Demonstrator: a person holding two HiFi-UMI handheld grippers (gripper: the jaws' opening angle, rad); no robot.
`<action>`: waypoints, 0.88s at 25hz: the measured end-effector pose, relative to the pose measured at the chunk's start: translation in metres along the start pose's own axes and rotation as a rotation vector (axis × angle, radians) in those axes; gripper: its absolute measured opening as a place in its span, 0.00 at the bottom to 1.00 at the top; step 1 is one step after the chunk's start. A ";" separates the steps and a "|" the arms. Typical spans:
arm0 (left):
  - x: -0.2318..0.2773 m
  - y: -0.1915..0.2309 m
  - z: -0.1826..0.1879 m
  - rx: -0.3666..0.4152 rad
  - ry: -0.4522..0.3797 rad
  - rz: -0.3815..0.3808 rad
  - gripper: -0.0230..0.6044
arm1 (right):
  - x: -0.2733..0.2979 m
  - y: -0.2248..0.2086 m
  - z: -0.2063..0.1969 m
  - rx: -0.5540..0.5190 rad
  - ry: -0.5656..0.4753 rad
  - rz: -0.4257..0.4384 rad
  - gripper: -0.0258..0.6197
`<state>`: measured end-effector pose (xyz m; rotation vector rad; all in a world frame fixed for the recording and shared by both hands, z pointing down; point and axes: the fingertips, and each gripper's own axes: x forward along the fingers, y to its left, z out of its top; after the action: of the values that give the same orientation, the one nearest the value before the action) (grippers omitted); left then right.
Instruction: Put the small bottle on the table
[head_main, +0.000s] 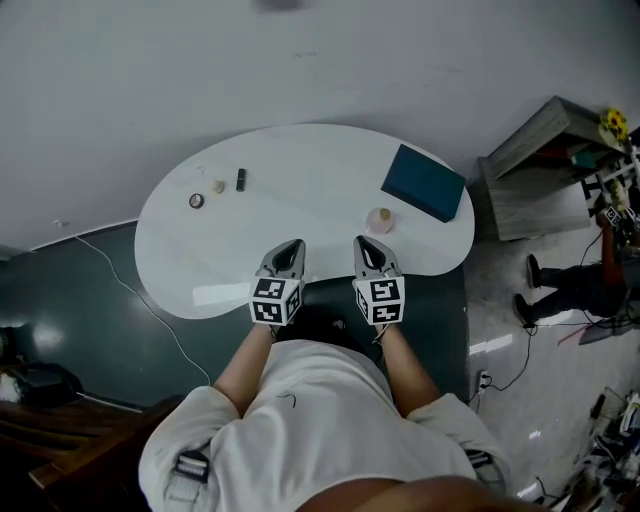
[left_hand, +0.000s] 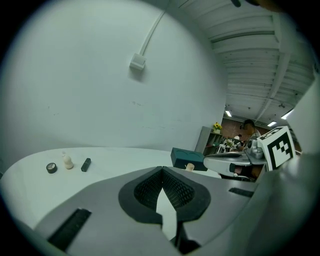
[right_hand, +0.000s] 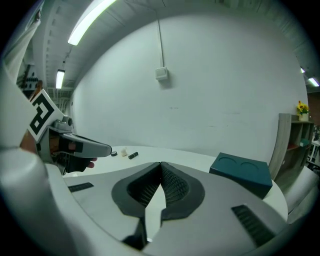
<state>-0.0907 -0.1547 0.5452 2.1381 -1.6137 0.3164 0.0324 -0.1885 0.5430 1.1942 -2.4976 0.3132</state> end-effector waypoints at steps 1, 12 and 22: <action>-0.002 0.002 0.005 0.005 -0.008 -0.002 0.06 | 0.002 0.004 0.004 -0.012 -0.002 0.003 0.04; -0.019 0.028 0.094 0.049 -0.147 -0.072 0.06 | 0.026 0.026 0.093 -0.049 -0.120 -0.014 0.04; -0.035 0.038 0.172 0.130 -0.314 -0.080 0.06 | 0.010 0.022 0.169 -0.066 -0.259 -0.059 0.04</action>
<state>-0.1510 -0.2152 0.3873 2.4426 -1.7067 0.0620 -0.0274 -0.2404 0.3917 1.3535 -2.6591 0.0622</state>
